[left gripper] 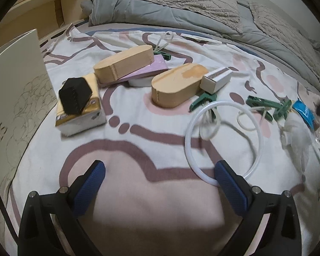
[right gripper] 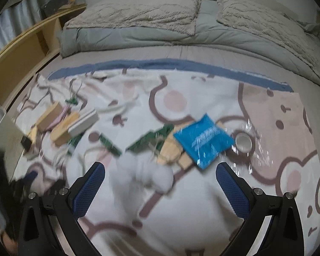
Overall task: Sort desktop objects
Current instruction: 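Lower the right tool over the white mesh bundle and close on it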
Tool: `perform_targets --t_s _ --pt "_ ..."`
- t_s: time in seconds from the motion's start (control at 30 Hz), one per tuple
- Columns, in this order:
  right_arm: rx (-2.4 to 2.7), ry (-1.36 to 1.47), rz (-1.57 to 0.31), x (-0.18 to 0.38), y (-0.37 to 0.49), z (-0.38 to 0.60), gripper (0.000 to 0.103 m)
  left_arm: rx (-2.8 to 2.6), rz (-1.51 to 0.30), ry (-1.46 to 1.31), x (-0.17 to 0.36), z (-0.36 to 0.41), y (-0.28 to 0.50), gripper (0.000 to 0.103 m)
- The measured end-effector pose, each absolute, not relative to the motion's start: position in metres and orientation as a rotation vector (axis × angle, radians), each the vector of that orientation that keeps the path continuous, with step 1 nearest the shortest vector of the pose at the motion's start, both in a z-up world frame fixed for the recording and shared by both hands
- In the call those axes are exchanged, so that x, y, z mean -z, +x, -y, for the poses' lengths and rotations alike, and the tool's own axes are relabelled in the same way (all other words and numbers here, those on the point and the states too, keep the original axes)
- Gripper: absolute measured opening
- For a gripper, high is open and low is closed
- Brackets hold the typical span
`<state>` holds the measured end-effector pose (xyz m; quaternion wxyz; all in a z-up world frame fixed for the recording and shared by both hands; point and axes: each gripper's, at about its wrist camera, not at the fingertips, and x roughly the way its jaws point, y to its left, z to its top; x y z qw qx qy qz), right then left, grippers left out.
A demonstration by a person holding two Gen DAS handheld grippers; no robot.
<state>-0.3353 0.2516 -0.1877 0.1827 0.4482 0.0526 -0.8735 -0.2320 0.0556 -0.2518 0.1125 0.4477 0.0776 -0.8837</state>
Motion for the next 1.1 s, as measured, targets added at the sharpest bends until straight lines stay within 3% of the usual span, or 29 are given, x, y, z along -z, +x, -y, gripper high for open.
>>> perform_targets --t_s 0.17,0.23,0.5,0.6,0.77,1.1 --pt "2.499 1.298 -0.088 0.196 -0.353 -0.246 0.102 2.6 -0.227 1.315 0.251 -0.059 -0.215 0.103" --pt "2.522 1.295 -0.053 0.202 -0.355 -0.246 0.081 2.605 -0.229 1.313 0.251 -0.061 -0.207 0.103" --pt "2.468 1.295 0.049 0.219 -0.359 -0.247 0.047 2.638 -0.242 1.319 0.249 -0.063 -0.171 0.103" --pt "2.429 1.297 0.034 0.226 -0.355 -0.24 0.046 2.65 -0.255 1.321 0.249 -0.063 -0.158 0.103" --pt "2.451 1.186 -0.16 0.238 -0.33 -0.227 0.046 2.672 -0.284 1.323 0.248 -0.062 -0.138 0.103" --pt "2.384 1.198 -0.062 0.245 -0.316 -0.249 0.046 2.707 -0.339 1.285 0.246 -0.058 -0.112 0.103"
